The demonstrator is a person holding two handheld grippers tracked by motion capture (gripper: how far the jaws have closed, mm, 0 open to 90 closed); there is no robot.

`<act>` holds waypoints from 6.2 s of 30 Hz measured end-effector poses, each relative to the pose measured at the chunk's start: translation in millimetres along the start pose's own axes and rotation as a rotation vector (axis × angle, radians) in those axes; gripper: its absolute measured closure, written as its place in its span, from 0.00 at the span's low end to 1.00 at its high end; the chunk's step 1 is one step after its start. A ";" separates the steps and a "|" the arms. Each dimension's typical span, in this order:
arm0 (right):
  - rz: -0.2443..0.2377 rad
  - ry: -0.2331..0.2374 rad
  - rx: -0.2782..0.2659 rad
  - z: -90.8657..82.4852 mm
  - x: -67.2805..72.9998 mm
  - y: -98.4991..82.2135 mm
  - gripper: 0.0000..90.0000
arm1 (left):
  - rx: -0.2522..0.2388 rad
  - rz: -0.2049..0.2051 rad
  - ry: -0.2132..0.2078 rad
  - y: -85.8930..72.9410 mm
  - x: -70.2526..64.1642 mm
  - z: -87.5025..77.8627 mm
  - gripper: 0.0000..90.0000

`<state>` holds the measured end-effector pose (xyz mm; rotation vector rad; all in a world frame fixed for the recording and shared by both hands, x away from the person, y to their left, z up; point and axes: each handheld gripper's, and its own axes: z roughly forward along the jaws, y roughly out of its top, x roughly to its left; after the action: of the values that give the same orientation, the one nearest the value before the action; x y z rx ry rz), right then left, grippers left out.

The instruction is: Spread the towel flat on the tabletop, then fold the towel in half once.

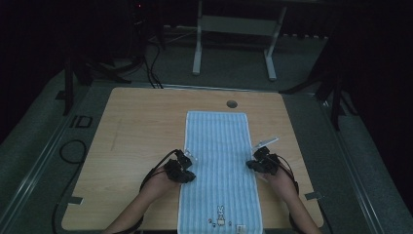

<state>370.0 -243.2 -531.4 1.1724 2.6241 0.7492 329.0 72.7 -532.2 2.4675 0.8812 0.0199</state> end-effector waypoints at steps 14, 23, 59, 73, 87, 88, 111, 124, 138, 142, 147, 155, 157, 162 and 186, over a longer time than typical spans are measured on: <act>0.068 -0.030 -0.002 -17.1 -21.2 -25.6 0.95 | 0.019 0.064 -0.044 26.2 -20.4 17.0 0.92; 0.096 -0.034 -0.007 -23.1 -28.9 -35.3 0.95 | 0.022 0.073 -0.050 29.9 -24.8 19.6 0.91; 0.093 -0.081 -0.069 -43.3 -76.4 4.2 0.60 | -0.084 -0.124 0.128 45.9 45.9 -23.6 0.47; 0.173 -0.116 0.007 -2.8 -106.4 49.9 0.62 | -0.060 -0.213 0.208 92.6 85.3 19.4 0.48; 0.199 -0.149 0.109 22.8 -106.2 61.9 0.70 | -0.020 -0.199 0.253 104.1 88.9 41.0 0.51; 0.194 -0.145 0.116 23.0 -105.3 63.0 0.73 | -0.023 -0.199 0.252 104.8 88.7 41.3 0.54; 0.139 -0.130 0.008 -22.7 -96.9 93.2 0.98 | -0.120 -0.185 0.174 118.2 92.0 -14.0 0.96; 0.025 -0.060 -0.081 -71.1 -45.5 31.3 0.98 | -0.146 -0.056 0.105 61.0 20.3 -41.9 0.95; 0.025 -0.028 -0.011 -40.3 -16.5 -26.8 0.98 | -0.073 -0.032 0.063 13.7 -5.7 -7.4 0.90; 0.027 -0.027 0.031 -30.3 -14.6 -36.3 0.97 | -0.015 -0.018 0.071 4.0 -6.4 -3.8 0.88; 0.035 -0.048 -0.016 -55.5 -17.0 -31.3 0.90 | -0.043 -0.032 0.082 0.7 -4.5 -18.0 0.88; -0.011 -0.049 -0.027 -58.7 -2.9 -17.4 0.84 | -0.080 0.008 0.077 31.2 -17.8 -10.0 0.88; -0.009 -0.045 -0.007 -48.3 -3.1 -18.3 0.82 | -0.066 0.005 0.073 35.4 -17.8 0.3 0.88; 0.010 -0.047 0.055 -21.7 -11.1 -20.6 0.80 | -0.033 -0.019 0.058 35.7 -6.0 17.8 0.88; 0.028 -0.022 0.086 15.1 -32.6 44.9 0.80 | -0.007 -0.097 0.121 51.7 60.4 11.4 0.88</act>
<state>426.4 -236.2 -523.0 1.2355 2.6510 0.6310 409.0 69.4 -526.9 2.4341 1.0497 0.1391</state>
